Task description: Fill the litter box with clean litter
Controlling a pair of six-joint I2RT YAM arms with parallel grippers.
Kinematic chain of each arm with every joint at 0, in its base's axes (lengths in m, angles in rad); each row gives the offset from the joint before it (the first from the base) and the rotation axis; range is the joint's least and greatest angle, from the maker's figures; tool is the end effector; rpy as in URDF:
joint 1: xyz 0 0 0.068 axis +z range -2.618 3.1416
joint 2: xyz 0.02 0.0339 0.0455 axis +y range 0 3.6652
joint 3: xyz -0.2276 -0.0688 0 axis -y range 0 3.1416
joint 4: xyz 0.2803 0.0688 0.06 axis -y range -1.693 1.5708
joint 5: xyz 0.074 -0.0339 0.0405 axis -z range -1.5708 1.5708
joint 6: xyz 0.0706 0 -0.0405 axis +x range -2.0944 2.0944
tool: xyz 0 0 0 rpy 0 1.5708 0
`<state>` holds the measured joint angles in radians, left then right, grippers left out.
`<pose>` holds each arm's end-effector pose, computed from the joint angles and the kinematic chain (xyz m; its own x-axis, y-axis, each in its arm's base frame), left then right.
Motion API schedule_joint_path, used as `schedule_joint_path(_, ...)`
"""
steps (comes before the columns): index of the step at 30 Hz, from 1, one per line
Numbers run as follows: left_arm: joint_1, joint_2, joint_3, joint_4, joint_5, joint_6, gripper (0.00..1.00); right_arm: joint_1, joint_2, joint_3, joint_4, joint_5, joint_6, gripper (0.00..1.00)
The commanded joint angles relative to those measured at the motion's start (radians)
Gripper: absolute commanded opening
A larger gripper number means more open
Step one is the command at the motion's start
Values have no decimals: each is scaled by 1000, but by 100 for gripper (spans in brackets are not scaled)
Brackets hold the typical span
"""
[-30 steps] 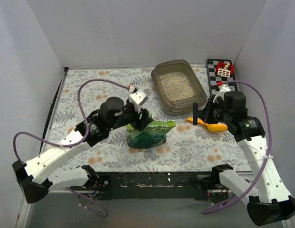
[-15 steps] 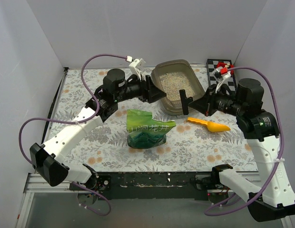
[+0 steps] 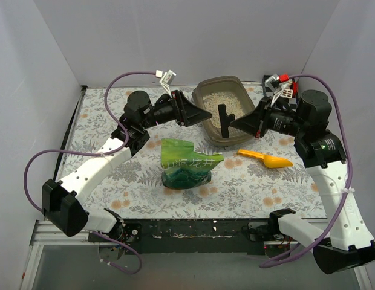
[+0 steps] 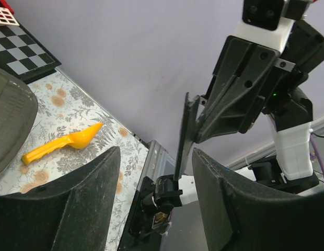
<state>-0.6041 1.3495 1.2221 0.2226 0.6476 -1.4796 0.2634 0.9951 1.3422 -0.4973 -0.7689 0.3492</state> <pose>0.2930 -0.2540 0.3718 -0.9362 -0.3189 -0.1478 0.1642 -0.0251 -0.9861 0.2408 0.1158 0.4375 -0.4269 0.1396 -0.8935 -0.7501 0.4971 0.4361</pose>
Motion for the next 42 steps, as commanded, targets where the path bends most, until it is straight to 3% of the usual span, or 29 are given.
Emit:
schedule_joint_path(1, 6, -21, -18, 75, 17, -34, 57, 17, 28, -17, 157, -38, 88, 1)
schedule_joint_path(16, 15, -70, -47, 81, -29, -13, 54, 178, 108, -9, 206, 100, 125, 1)
schedule_joint_path(18, 20, -76, -47, 69, -29, -4, 49, 181, 109, -17, 224, 106, 139, 1)
schedule_joint_path(24, 29, -99, -82, 118, -17, -22, 16, 195, 116, -17, 230, 115, 149, 1)
schedule_joint_path(34, 32, -107, -115, 245, 23, -68, 0, 209, 120, -22, 204, 79, 137, 1)
schedule_joint_path(35, 32, -107, -113, 244, 27, -68, 0, 209, 120, -9, 186, 86, 128, 10)
schedule_joint_path(37, 32, -112, -110, 235, 34, -65, 0, 208, 116, 23, 142, 92, 94, 41)
schedule_joint_path(38, 32, -115, -107, 221, 35, -55, 0, 206, 114, 50, 102, 105, 70, 51)
schedule_joint_path(39, 32, -118, -99, 201, 38, -44, 0, 204, 112, 78, 67, 120, 44, 58)
schedule_joint_path(42, 33, -141, -92, 152, 40, -15, 0, 201, 94, 152, -32, 144, -24, 63)
